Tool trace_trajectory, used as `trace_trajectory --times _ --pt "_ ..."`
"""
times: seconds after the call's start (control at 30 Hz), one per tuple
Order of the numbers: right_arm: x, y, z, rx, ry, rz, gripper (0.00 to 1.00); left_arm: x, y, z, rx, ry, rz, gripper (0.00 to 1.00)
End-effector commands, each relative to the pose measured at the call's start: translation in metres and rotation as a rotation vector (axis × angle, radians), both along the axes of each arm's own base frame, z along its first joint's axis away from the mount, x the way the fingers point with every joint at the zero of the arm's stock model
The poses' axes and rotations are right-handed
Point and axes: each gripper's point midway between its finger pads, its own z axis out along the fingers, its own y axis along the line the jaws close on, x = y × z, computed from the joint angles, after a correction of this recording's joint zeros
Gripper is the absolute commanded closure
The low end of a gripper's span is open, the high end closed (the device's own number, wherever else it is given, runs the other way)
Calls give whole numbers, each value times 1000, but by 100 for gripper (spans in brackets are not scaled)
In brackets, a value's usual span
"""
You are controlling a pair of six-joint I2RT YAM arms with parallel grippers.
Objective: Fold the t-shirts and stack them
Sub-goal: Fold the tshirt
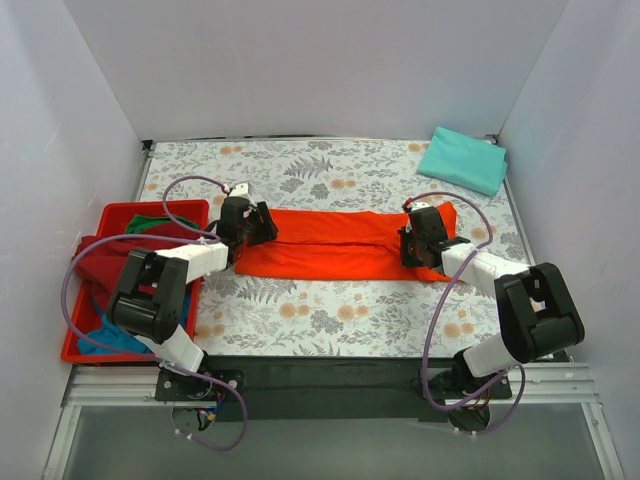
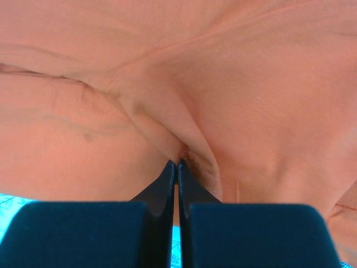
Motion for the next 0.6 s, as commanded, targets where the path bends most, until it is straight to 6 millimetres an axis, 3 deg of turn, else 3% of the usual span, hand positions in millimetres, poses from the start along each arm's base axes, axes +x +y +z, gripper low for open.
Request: trace_trajectory --times 0.0,0.33,0.57 --pt "12 13 30 54 -60 26 99 1 3 13 11 -44 5 46" --pt "-2 36 46 168 -16 103 98 1 3 11 13 -39 8 46" --pt "-8 49 34 215 56 150 96 0 4 12 16 -38 12 46"
